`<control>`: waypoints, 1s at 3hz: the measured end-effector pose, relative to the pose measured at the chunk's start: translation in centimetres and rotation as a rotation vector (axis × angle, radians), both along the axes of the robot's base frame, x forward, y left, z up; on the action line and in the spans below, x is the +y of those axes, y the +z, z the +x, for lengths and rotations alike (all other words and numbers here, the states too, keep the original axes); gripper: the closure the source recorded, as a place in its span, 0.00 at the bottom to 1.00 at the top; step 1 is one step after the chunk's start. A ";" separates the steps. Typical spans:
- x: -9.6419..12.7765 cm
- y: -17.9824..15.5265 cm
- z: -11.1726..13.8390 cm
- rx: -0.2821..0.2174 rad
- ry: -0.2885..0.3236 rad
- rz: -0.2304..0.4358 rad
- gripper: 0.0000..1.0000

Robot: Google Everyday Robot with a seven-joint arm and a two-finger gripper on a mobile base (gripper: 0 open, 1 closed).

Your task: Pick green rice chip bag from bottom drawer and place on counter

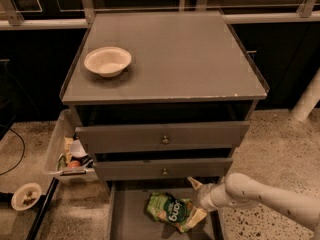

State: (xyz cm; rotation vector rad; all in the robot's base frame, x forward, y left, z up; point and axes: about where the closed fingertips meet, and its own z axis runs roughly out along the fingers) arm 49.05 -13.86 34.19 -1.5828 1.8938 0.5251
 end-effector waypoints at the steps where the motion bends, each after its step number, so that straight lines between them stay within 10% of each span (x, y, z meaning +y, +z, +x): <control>1: 1.8 -3.9 0.5 0.015 0.017 0.026 0.00; 3: 5.7 -12.8 0.2 0.036 0.063 0.034 0.00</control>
Offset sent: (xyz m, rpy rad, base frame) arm 0.0014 0.0676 -0.1514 0.0169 0.0251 0.0781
